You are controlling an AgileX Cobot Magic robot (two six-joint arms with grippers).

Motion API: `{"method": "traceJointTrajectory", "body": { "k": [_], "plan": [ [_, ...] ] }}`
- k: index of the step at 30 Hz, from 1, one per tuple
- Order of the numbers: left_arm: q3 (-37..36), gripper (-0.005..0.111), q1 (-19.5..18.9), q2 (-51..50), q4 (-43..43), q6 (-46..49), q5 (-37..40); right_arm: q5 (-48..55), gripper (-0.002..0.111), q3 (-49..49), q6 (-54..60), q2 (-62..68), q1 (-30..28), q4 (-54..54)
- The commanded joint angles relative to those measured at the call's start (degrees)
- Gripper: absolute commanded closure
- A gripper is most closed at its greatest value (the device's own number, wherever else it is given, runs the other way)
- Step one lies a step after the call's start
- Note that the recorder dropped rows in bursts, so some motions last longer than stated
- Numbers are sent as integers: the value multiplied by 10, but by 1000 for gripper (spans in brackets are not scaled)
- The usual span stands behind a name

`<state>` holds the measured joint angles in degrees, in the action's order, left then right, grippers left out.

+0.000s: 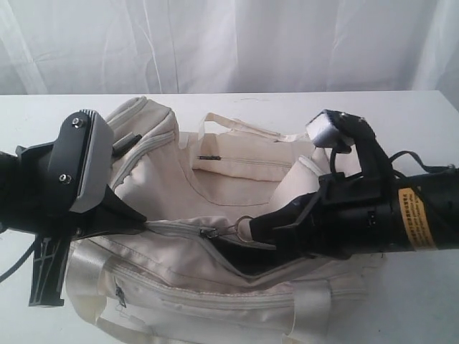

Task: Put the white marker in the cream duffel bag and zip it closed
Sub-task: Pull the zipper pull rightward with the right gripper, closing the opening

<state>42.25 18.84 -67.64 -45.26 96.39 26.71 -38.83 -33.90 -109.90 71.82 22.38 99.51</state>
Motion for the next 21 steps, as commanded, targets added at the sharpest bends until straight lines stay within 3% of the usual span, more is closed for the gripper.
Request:
{"method": "traceJointTrajectory", "body": {
  "k": [1, 21],
  "plan": [
    [2, 107, 2, 3, -8, -7, 10, 32, 108, 16, -9, -26, -2, 4],
    [2, 107, 2, 3, -8, -20, 3, 116, 108, 66, -16, -100, -2, 4]
  ]
}}
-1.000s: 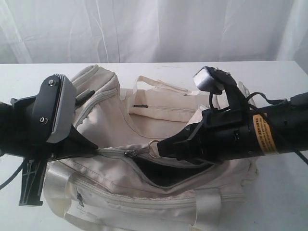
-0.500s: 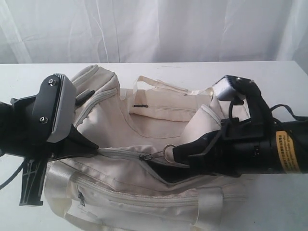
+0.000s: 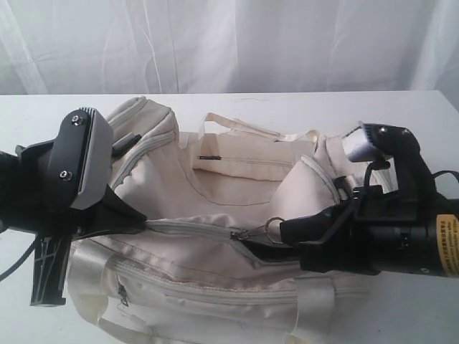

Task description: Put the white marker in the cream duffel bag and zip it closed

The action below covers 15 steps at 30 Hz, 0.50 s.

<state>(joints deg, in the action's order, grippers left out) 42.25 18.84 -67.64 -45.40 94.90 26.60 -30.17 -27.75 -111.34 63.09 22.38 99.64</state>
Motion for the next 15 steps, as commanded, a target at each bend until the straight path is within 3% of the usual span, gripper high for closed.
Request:
{"method": "traceJointTrajectory", "body": {
  "k": [1, 15],
  "plan": [
    [2, 107, 2, 3, -7, -5, 4, 29, 108, 5, -4, -17, -2, 3],
    [2, 107, 2, 3, -7, -7, 4, 88, 108, 5, -27, -42, -2, 3]
  ]
}}
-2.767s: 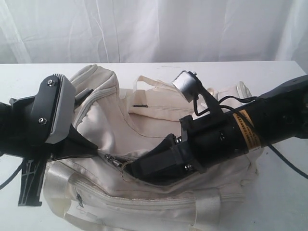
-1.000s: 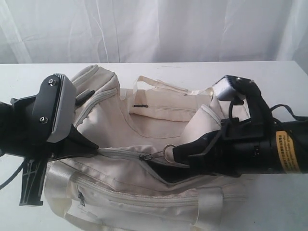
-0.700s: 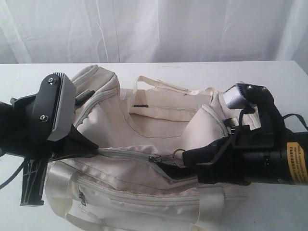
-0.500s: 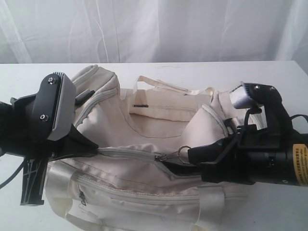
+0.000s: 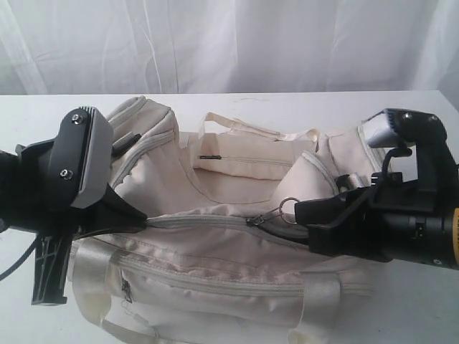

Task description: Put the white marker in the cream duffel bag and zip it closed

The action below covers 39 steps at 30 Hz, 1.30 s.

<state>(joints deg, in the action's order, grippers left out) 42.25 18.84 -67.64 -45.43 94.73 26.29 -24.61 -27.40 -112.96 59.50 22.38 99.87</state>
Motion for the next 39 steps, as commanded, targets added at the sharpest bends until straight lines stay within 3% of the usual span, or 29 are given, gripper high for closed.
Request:
{"method": "traceJointTrajectory", "body": {
  "k": [1, 10, 12, 13, 15, 16, 19, 21, 24, 26, 39],
  "plan": [
    [2, 107, 2, 3, -6, -6, 7, 33, 108, 1, -11, -6, -2, 1],
    [2, 105, 2, 3, -29, -6, 16, 23, 108, 1, -11, -6, -2, 1],
    [2, 89, 2, 3, -62, -6, 20, 22, 108, 1, -11, -6, -2, 1],
    [2, 73, 2, 3, -84, -6, 22, 22, 108, 1, -11, -6, -2, 1],
    [2, 56, 2, 3, -109, 2, 41, 19, 108, 1, -11, -6, -2, 1],
    [2, 54, 2, 3, -117, 4, 53, 19, 108, 1, -11, -6, -2, 1],
    [2, 55, 28, 3, -159, 49, 87, 19, 108, 1, -11, -6, -2, 1],
    [2, 55, 64, 3, -167, 60, 61, 17, 108, 1, -11, -6, -2, 1],
    [4, 55, 120, 3, -167, 60, -49, 8, 108, 1, -11, -6, -2, 1],
    [4, 55, 134, 2, -167, 60, -75, 6, 108, 1, -11, -6, -2, 1],
    [4, 55, 158, -10, -184, 70, -102, -17, 108, 1, -11, -6, -2, 1]
  ]
}}
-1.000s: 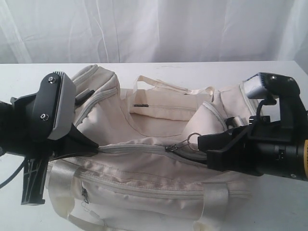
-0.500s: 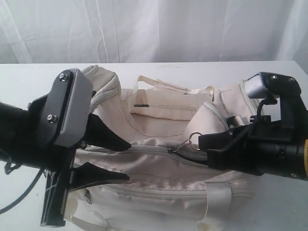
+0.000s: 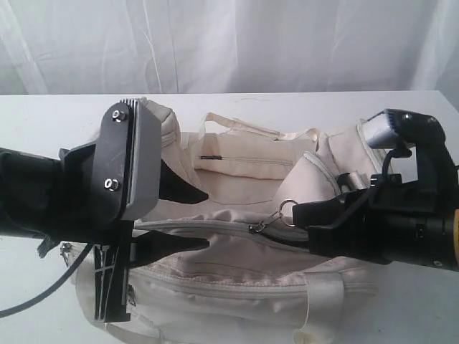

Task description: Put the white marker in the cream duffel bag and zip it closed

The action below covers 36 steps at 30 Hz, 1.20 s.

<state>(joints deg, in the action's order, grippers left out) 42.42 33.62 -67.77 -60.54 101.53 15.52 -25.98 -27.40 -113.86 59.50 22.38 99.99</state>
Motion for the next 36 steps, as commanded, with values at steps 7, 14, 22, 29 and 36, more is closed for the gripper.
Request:
{"method": "traceJointTrajectory", "body": {
  "k": [7, 14, 22, 29, 36],
  "plan": [
    [21, 55, 38, -54, -45, 5, -3, -13, 108, 1, -3, -6, -2, 0],
    [47, 55, 43, -84, -45, 5, -6, -16, 108, 1, -4, -6, -2, 0],
    [50, 55, 43, -113, -45, 5, -2, -20, 108, 1, -4, -6, -2, 0],
    [50, 55, 43, -117, -45, 5, -6, -22, 108, 1, -4, -6, -2, 0],
    [50, 55, 43, -117, -45, 5, -24, -48, 108, 1, -4, -6, -2, 0]
  ]
}}
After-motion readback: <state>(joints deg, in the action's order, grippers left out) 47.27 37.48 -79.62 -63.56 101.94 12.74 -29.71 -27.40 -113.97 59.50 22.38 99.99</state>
